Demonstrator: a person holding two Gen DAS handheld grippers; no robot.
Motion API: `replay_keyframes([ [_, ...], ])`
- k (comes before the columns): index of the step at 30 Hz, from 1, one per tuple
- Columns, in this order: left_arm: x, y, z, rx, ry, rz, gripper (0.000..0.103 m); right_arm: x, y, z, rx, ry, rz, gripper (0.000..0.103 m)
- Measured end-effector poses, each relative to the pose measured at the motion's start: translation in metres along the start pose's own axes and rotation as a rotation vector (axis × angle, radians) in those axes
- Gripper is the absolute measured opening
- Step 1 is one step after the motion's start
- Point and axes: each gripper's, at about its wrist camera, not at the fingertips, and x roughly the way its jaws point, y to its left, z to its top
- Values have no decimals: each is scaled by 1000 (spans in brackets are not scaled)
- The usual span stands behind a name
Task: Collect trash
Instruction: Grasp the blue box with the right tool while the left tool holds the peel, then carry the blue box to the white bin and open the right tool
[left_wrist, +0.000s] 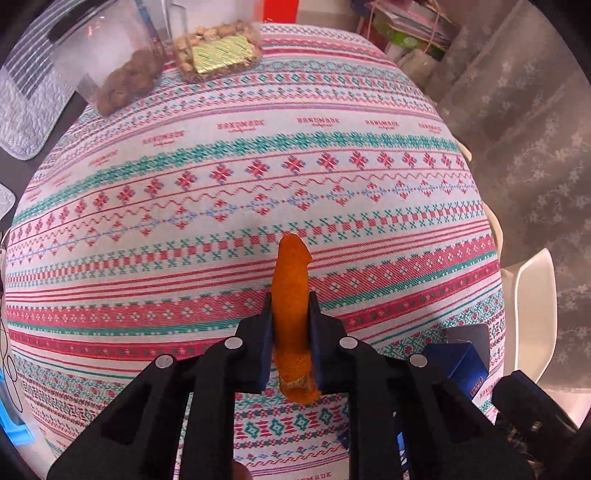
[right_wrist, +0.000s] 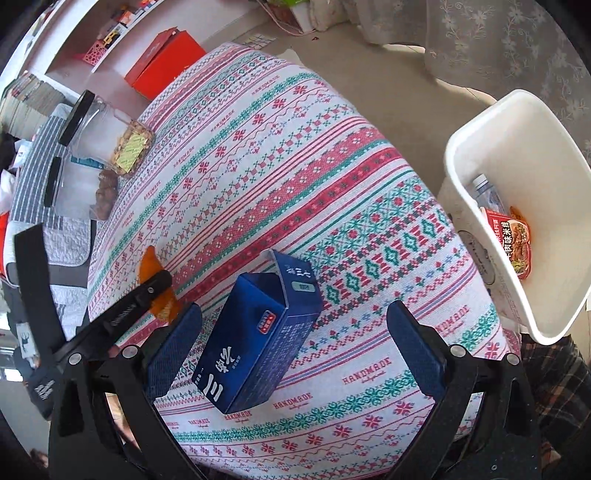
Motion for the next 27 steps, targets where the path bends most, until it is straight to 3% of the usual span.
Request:
replay_keyframes([
  [8, -45, 55, -11, -62, -81, 15, 17, 35, 33, -14, -43, 27, -89, 95],
  [11, -55, 68, -16, -75, -93, 10, 17, 41, 38, -16, -54, 32, -103, 75],
  [15, -66, 82, -15, -87, -117, -2, 17, 46, 49, -17, -94, 29, -70, 38],
  [23, -79, 98, -14, -143, -164, -15, 17, 40, 84, -16, -192, -20, 42, 37],
  [27, -89, 103, -14, -168, -217, -26, 17, 18, 102, -10, -249, -119, 106, 37],
])
